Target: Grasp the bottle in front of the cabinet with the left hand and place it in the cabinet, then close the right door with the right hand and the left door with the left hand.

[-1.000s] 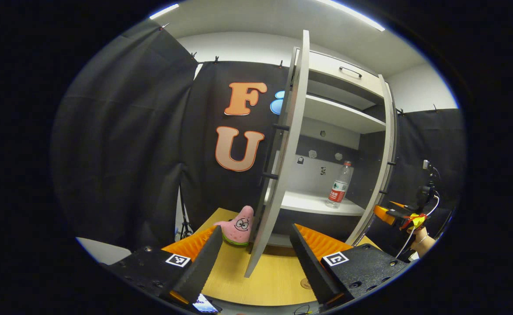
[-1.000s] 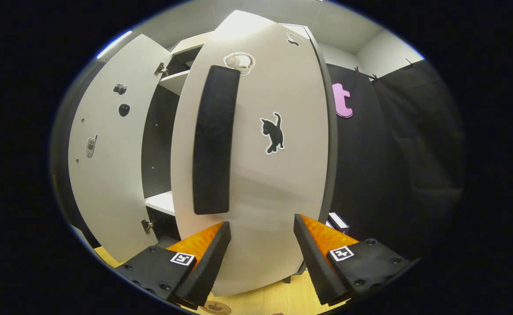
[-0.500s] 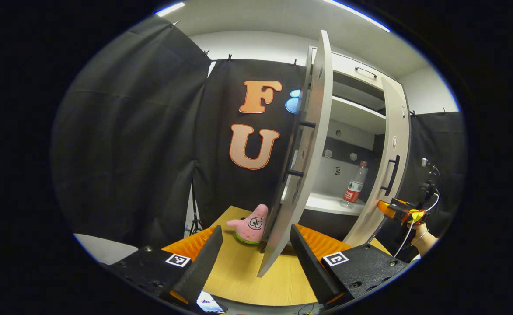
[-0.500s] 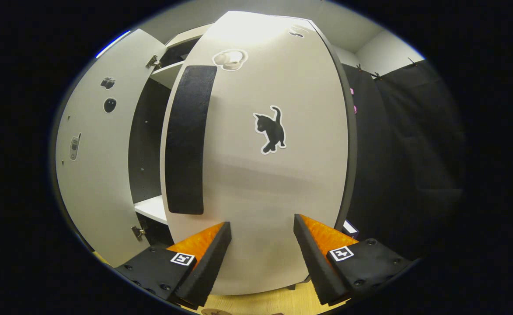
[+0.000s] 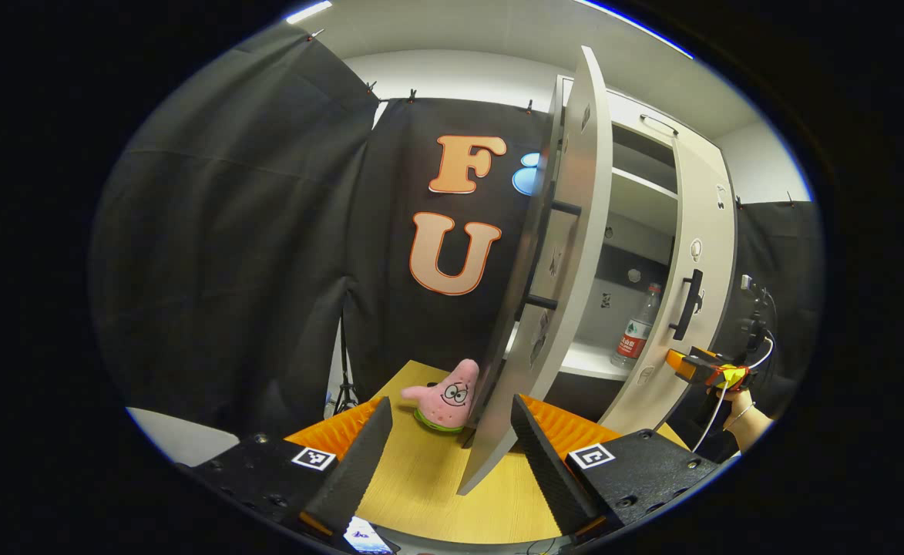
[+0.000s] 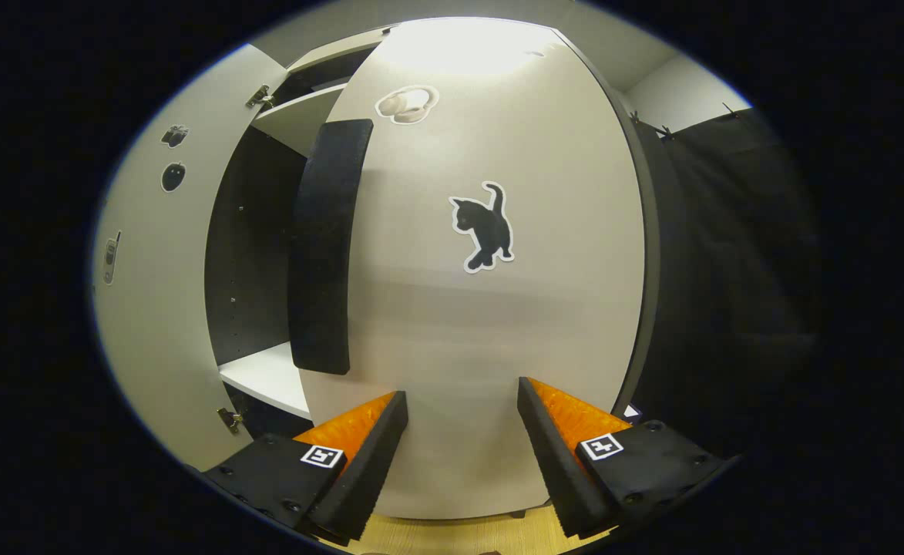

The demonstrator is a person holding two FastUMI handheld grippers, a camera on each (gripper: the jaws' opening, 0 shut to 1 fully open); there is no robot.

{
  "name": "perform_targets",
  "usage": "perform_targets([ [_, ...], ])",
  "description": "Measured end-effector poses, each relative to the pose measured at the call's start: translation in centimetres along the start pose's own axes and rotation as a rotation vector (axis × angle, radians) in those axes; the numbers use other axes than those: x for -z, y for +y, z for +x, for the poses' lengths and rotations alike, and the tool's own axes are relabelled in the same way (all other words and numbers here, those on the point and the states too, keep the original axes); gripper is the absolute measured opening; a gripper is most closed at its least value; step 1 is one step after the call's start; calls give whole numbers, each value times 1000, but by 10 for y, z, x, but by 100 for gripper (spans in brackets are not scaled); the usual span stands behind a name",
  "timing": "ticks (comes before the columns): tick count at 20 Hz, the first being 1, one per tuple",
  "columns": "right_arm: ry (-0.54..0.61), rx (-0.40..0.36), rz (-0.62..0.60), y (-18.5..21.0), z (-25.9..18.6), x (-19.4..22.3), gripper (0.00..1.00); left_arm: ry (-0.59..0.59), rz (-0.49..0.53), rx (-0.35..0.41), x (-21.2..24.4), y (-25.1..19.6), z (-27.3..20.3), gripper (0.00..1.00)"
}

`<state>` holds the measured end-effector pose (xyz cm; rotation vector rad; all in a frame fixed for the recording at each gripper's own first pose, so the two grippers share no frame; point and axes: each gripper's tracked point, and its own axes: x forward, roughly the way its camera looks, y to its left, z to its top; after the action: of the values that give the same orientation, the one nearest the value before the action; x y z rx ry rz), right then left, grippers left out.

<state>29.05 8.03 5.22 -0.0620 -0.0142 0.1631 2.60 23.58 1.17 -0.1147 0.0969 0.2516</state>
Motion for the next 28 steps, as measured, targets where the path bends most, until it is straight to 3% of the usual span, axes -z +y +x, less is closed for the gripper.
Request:
perform_targets([
  [13, -7, 16, 16, -5, -6, -10, 96, 21, -2, 47, 7, -12, 66, 95],
  [20, -40, 47, -19, -40, -80, -42, 96, 47, -35, 84, 14, -23, 69, 95],
  [28, -54, 71, -43, -70, -168, -65, 96, 48, 37, 153, 18, -61, 67, 94],
])
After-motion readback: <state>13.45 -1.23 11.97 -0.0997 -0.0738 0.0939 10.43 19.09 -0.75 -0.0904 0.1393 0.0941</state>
